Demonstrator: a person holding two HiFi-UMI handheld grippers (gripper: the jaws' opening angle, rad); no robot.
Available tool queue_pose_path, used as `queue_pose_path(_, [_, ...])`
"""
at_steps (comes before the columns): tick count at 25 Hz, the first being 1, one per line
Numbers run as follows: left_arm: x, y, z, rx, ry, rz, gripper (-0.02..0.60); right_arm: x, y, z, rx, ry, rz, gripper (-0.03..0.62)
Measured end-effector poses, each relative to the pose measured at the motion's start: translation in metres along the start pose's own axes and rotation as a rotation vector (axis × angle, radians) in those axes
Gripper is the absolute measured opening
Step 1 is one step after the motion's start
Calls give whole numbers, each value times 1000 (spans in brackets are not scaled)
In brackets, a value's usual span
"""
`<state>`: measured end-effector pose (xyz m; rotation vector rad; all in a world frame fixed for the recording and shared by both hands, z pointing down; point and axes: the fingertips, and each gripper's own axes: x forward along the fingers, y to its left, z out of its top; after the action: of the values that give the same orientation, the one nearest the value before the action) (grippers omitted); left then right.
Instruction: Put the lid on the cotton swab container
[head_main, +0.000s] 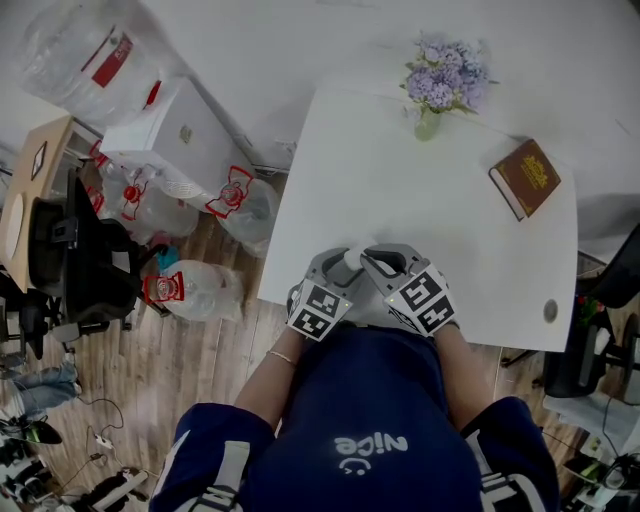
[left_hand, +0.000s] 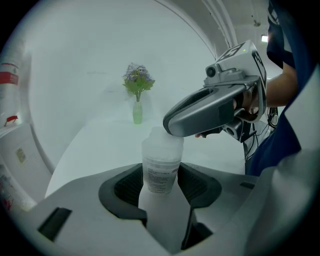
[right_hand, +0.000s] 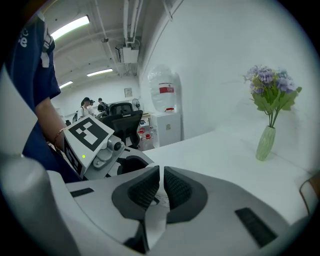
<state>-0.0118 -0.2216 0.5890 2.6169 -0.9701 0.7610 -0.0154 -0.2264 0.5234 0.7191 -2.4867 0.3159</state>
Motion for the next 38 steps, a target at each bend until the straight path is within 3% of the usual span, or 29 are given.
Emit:
queue_pose_path(6, [1, 0, 1, -36, 15, -25, 237, 0, -3, 0, 100, -24, -21, 57])
queue_pose_path(11, [-10, -2, 6, -132, -17, -59, 279, -4, -5, 3, 138, -50, -17, 57])
queue_pose_path(16, [-35, -2, 13, -142, -76, -60, 290, -29, -23, 11, 162, -153, -122, 57])
queue_pose_path(25, [-85, 14, 42, -236, -248, 27, 290, -72, -33, -6, 215, -258, -322, 57])
queue_pose_path(31, [-90, 17, 50, -235, -286, 26, 287, -70, -25, -12, 217, -245, -346, 57])
queue_pose_path(38, [-96, 13, 58, -216, -333, 5, 108, -65, -12, 1, 178, -271, -323, 57])
